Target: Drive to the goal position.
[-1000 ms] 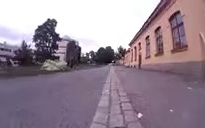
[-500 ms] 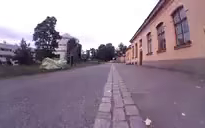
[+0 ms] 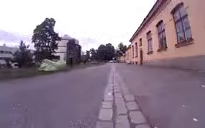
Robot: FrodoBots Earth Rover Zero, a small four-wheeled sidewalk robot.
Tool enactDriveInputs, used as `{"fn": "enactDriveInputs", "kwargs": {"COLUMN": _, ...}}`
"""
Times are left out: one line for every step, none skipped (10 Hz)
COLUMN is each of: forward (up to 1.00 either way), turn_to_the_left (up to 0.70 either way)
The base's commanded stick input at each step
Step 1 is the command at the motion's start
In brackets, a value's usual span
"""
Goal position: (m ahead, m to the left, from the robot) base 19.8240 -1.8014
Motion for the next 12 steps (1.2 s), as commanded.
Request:
{"fn": "enactDriveInputs", "kwargs": {"forward": 0.45, "turn_to_the_left": 0.00}}
{"fn": "enactDriveInputs", "kwargs": {"forward": 0.45, "turn_to_the_left": 0.00}}
{"fn": "enactDriveInputs", "kwargs": {"forward": 0.45, "turn_to_the_left": 0.00}}
{"fn": "enactDriveInputs", "kwargs": {"forward": 0.45, "turn_to_the_left": 0.00}}
{"fn": "enactDriveInputs", "kwargs": {"forward": 0.45, "turn_to_the_left": 0.00}}
{"fn": "enactDriveInputs", "kwargs": {"forward": 0.45, "turn_to_the_left": 0.00}}
{"fn": "enactDriveInputs", "kwargs": {"forward": 0.45, "turn_to_the_left": 0.00}}
{"fn": "enactDriveInputs", "kwargs": {"forward": 0.45, "turn_to_the_left": 0.00}}
{"fn": "enactDriveInputs", "kwargs": {"forward": 0.45, "turn_to_the_left": 0.00}}
{"fn": "enactDriveInputs", "kwargs": {"forward": 0.45, "turn_to_the_left": 0.00}}
{"fn": "enactDriveInputs", "kwargs": {"forward": 0.45, "turn_to_the_left": 0.00}}
{"fn": "enactDriveInputs", "kwargs": {"forward": 0.45, "turn_to_the_left": 0.00}}
